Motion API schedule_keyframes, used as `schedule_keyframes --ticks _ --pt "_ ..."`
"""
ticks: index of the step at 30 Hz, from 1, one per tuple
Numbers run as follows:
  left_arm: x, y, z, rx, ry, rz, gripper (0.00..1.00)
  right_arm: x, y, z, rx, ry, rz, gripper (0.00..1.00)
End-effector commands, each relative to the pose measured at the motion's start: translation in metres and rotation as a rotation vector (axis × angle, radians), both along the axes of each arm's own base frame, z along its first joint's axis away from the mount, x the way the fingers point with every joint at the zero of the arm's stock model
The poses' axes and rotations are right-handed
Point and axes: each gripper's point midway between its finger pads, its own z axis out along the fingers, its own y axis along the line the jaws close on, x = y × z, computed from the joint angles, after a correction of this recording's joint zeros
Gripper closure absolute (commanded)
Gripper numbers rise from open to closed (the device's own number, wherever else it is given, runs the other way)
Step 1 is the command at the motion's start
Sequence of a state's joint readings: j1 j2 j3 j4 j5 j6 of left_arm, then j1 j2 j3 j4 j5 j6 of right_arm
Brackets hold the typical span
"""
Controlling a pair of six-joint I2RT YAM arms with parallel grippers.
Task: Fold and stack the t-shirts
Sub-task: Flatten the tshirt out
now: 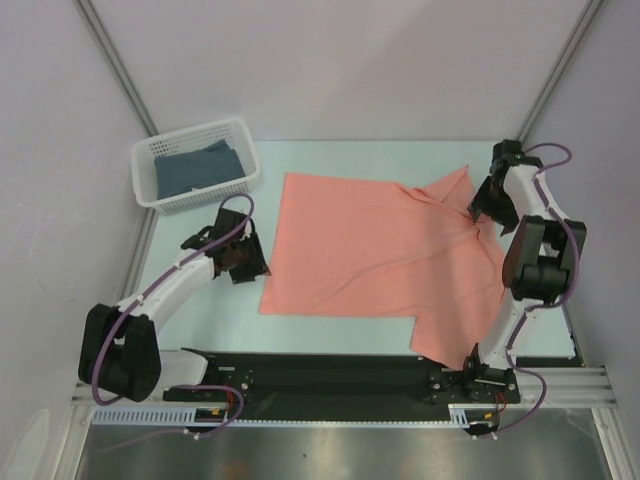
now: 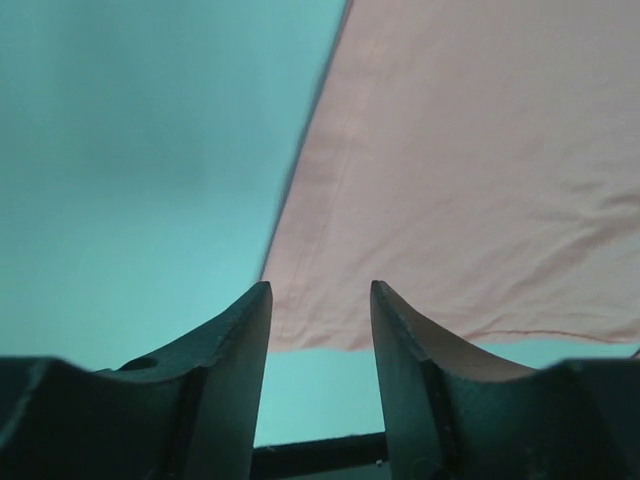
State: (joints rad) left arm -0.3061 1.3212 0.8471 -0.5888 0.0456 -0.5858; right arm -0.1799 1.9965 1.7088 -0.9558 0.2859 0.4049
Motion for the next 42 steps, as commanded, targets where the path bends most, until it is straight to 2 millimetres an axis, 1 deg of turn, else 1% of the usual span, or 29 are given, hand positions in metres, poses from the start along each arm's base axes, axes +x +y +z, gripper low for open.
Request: schedule_keyframes --ticks 1,2,3,4,5,6,7,8,9,11,12,16,18,22,23,28,32,34,35,37,38,40,41,42 --pt "-0.029 0.005 -0.010 -0.013 0.086 0.099 0.48 -0.025 0.077 0.006 0.169 -0.050 0.116 0.23" --pt "-0.034 0.006 -0.012 -0.010 0.101 0.111 0.46 -0.031 0.090 0.006 0.195 -0.052 0.141 0.23" --pt "-0.041 0.007 -0.015 -0.004 0.124 0.121 0.46 -0.047 0.106 -0.009 0.223 -0.002 0.177 0.23" --pt "-0.043 0.007 -0.017 -0.014 0.133 0.147 0.46 -0.049 0.126 -0.013 0.224 -0.004 0.244 0.23" --pt "-0.045 0.006 -0.017 -0.026 0.130 0.158 0.47 -0.056 0.134 -0.017 0.215 0.011 0.274 0.23" --pt "-0.049 0.006 -0.021 -0.032 0.136 0.164 0.49 -0.067 0.137 -0.023 0.206 0.027 0.285 0.23" --pt "-0.050 0.005 -0.022 -0.044 0.141 0.186 0.51 -0.066 0.149 -0.025 0.222 0.009 0.322 0.23" --pt "-0.052 0.005 -0.022 -0.049 0.140 0.197 0.53 -0.067 0.153 -0.025 0.237 0.008 0.344 0.24" --pt "-0.057 0.005 -0.028 -0.051 0.154 0.208 0.55 -0.068 0.155 -0.024 0.239 0.004 0.350 0.25" --pt "-0.062 0.004 -0.034 -0.070 0.176 0.239 0.56 -0.071 0.156 -0.026 0.249 0.007 0.358 0.25" --pt "-0.068 0.004 -0.041 -0.071 0.202 0.249 0.57 -0.071 0.156 -0.026 0.251 0.010 0.366 0.25" --pt "-0.083 0.001 -0.053 -0.090 0.263 0.299 0.56 -0.071 0.155 -0.021 0.243 0.005 0.371 0.25" --pt "-0.088 0.003 -0.058 -0.090 0.277 0.318 0.56 -0.073 0.155 -0.022 0.246 0.010 0.375 0.25" --pt "-0.087 0.004 -0.065 -0.078 0.289 0.340 0.55 -0.074 0.157 -0.029 0.254 0.020 0.376 0.27" --pt "-0.085 0.006 -0.067 -0.064 0.288 0.346 0.55 -0.074 0.157 -0.032 0.255 0.026 0.373 0.27" --pt "-0.070 0.003 -0.067 -0.058 0.268 0.342 0.55 -0.071 0.160 -0.038 0.263 0.034 0.377 0.30" --pt "-0.070 0.003 -0.072 -0.057 0.273 0.346 0.55 -0.069 0.161 -0.042 0.264 0.044 0.374 0.30" --pt "-0.071 0.005 -0.078 -0.042 0.278 0.346 0.62 -0.068 0.161 -0.046 0.265 0.055 0.374 0.30" --pt "-0.071 0.006 -0.081 -0.030 0.287 0.346 0.72 -0.068 0.162 -0.047 0.263 0.059 0.377 0.29" --pt "-0.069 0.007 -0.083 -0.019 0.283 0.324 0.82 -0.068 0.165 -0.053 0.266 0.075 0.381 0.30" --pt "-0.065 0.006 -0.082 -0.019 0.273 0.316 1.00 -0.068 0.165 -0.056 0.267 0.082 0.377 0.31" --pt "-0.059 0.006 -0.078 -0.013 0.252 0.294 1.00 -0.067 0.164 -0.065 0.273 0.099 0.355 0.45" --pt "-0.057 0.005 -0.076 -0.016 0.242 0.284 0.99 -0.064 0.165 -0.066 0.275 0.094 0.347 0.61" --pt "-0.046 0.009 -0.068 0.010 0.193 0.278 1.00 -0.060 0.167 -0.068 0.277 0.082 0.341 0.65"
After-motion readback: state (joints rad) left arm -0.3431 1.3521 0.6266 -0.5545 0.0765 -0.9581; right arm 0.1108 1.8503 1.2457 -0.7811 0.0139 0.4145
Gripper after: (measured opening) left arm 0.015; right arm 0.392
